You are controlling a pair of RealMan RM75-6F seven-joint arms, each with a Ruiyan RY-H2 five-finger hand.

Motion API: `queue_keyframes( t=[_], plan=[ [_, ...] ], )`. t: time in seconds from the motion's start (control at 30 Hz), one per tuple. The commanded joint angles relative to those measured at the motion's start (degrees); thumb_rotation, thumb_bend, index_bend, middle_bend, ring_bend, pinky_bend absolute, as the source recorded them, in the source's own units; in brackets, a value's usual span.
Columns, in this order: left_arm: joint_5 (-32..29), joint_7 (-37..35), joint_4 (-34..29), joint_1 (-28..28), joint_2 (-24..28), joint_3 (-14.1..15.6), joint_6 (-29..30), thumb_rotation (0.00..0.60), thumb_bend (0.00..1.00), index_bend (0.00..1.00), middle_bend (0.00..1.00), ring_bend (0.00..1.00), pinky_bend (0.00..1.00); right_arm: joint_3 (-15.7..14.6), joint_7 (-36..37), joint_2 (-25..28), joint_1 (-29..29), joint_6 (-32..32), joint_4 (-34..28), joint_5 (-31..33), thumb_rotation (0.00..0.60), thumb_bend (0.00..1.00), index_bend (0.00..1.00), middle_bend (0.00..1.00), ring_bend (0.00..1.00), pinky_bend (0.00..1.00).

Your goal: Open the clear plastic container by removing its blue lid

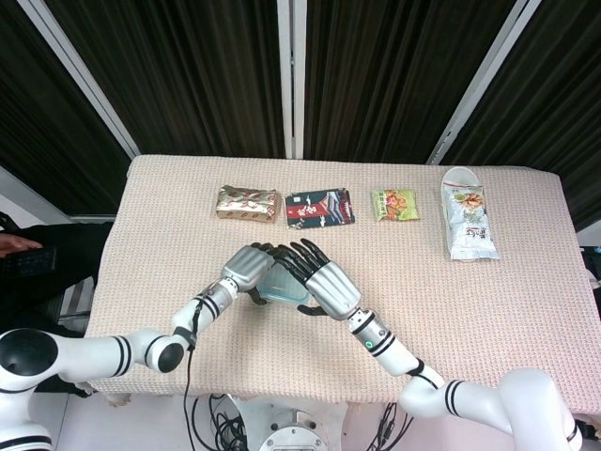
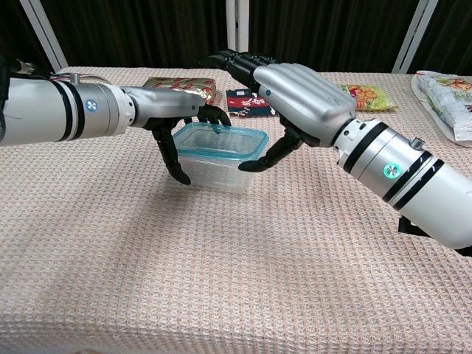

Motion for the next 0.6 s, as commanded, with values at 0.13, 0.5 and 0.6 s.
queue_keyframes(
  t=[0.13,0.5,0.6],
  plan=[
    [0.45,-0.13,0.15,0.33,-0.15,-0.24,0.01,0.6,0.0,0.21,0.25,0.12,0.19,0.11,-0.05,0.71,-0.01,0.35,-1.07,-0.11,0.6,0.0,0.0,0.02,0.0,0.0],
    [2.91,-5.29,-0.62,1.8,1.11,-2.01,-1.89,0.6,0.0,0.16,0.23,0.12,0.19,-0.36,1.84,-1.0,0.55,1.68,2.4,-1.52,0.6,0.32,0.26,0.2,0.0,0.0],
    [3.6,-6.26,-0.85,2.15,1.43,-2.2,-2.19,0.6,0.0,0.15,0.22,0.12,0.19,-0.45,1.42,-1.25,0.75,1.19,3.01,-1.4,0.6,0.33,0.29,0.21,0.0,0.0]
  ],
)
